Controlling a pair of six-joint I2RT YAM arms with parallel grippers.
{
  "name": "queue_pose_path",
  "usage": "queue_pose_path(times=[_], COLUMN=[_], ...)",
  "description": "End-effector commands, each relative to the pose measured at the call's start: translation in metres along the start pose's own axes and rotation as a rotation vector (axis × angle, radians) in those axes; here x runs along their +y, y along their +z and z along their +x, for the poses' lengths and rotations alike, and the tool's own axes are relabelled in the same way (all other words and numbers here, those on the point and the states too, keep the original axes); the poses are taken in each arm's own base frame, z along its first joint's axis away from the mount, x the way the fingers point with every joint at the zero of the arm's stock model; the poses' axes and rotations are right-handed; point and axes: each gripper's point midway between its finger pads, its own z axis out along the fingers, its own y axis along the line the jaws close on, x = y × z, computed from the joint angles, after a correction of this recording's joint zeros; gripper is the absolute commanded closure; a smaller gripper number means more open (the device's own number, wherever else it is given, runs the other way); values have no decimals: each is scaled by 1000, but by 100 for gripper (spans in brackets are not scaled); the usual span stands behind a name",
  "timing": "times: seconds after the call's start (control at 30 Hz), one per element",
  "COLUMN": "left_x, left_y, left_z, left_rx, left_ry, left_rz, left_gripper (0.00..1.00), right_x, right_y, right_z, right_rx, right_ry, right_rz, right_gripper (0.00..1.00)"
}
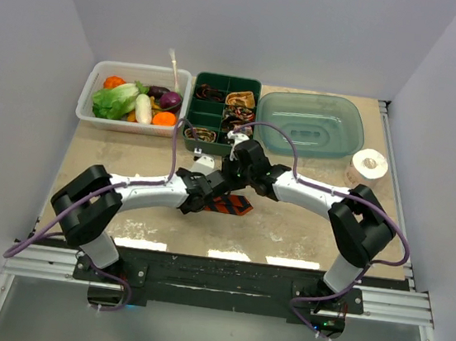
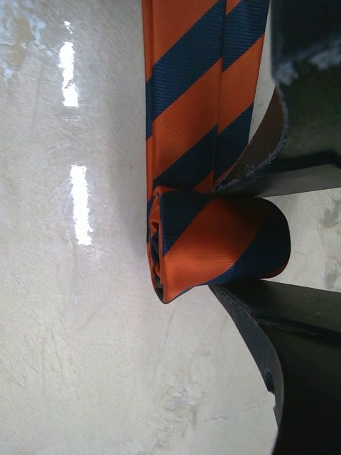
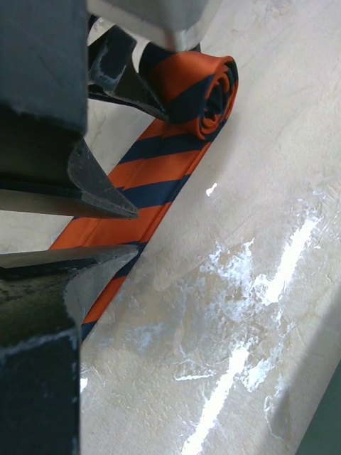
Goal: Roll the ties
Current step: Roll the tie at the center of the board.
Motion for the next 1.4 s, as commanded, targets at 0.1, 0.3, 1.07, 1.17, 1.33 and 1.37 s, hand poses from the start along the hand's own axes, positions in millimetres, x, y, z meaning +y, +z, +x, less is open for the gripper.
queue_pose_path(times=[0.1,0.3,1.07,1.17,1.33,1.37], left_x=[-15,-25,-46,-53,-59,-62], left_y=[-6,-14,-43,-43,-55,-58], left_z=[0,-6,-45,-42,-53,-56], left_rx=[-15,-52,-202,-194,-235,-247], left_ry=[56,96,-41,-59,-109,-121], left_rz=[-13,18,264,302,378,408], left_gripper=[46,40,26,26,26,26], right_x=[-4,-1,8,4,3,2], right_y=[-5,-2,-4,-5,-10,-11], right_z=[-8,-5,-8,-5,-8,-8], right_rx=[-26,-13,-17,-13,-30,-30], right_ry=[-7,-6,-13,-15,-15,-14], right_rz=[11,-10,-58,-38,-31,-30], right_gripper=[74,73,73,73,73,73])
